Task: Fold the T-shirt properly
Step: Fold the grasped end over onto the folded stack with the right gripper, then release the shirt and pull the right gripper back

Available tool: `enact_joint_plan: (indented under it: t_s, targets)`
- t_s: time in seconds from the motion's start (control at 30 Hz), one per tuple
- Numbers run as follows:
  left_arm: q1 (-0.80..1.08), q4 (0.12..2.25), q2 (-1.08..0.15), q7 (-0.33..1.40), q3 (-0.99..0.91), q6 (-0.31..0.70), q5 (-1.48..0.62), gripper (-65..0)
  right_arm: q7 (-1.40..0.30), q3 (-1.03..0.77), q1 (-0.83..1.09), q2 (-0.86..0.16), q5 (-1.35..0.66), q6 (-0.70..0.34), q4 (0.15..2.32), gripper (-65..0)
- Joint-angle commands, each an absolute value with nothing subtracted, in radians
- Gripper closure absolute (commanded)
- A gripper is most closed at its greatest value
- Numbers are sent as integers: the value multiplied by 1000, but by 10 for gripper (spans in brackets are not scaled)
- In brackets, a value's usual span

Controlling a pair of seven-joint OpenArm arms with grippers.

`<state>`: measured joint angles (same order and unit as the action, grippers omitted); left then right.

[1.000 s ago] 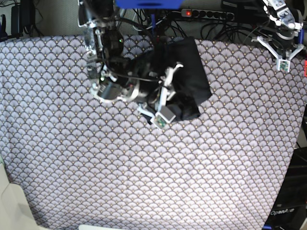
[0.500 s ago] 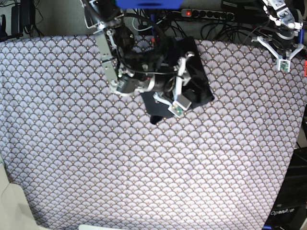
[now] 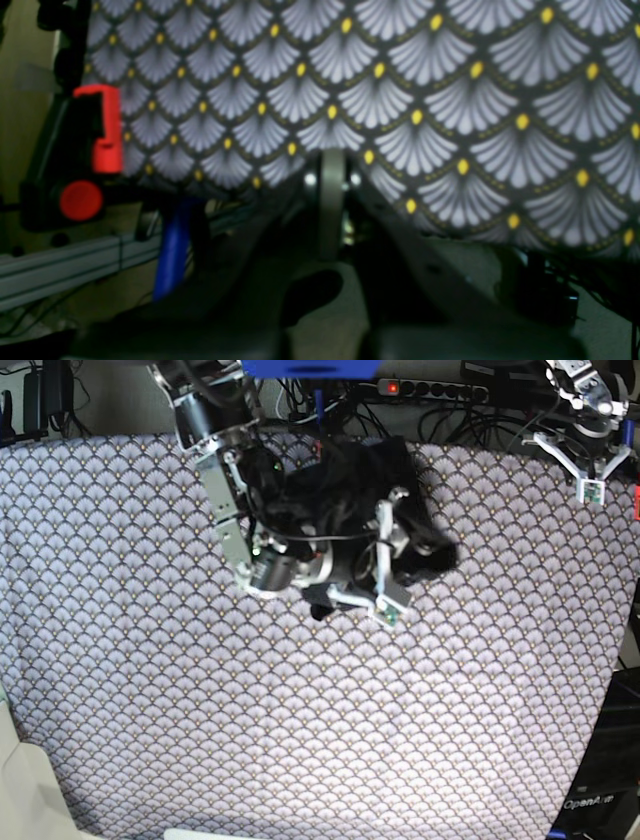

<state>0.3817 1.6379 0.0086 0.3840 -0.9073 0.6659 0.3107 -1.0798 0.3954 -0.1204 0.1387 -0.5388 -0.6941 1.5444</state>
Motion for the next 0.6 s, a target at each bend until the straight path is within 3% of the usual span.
enact_joint_plan:
  t_s: [0.0, 0.2, 0.47, 0.57]
  targets:
    - [381, 1658, 10, 366, -912, 661, 305, 0, -1061, 398, -137, 153, -562, -698, 1563, -262]
    - [381, 1658, 33, 366, -915, 661, 305, 0, -1063, 398, -102, 128, -561, -698, 1681, -238]
    - [386, 1771, 120, 366, -908, 664, 305, 0, -1181, 377, -110, -82, -558, -698, 1920, -58]
    - [384, 1816, 157, 374, -883, 698, 306, 0, -1179, 309, -104, -188, -558, -698, 1925, -36]
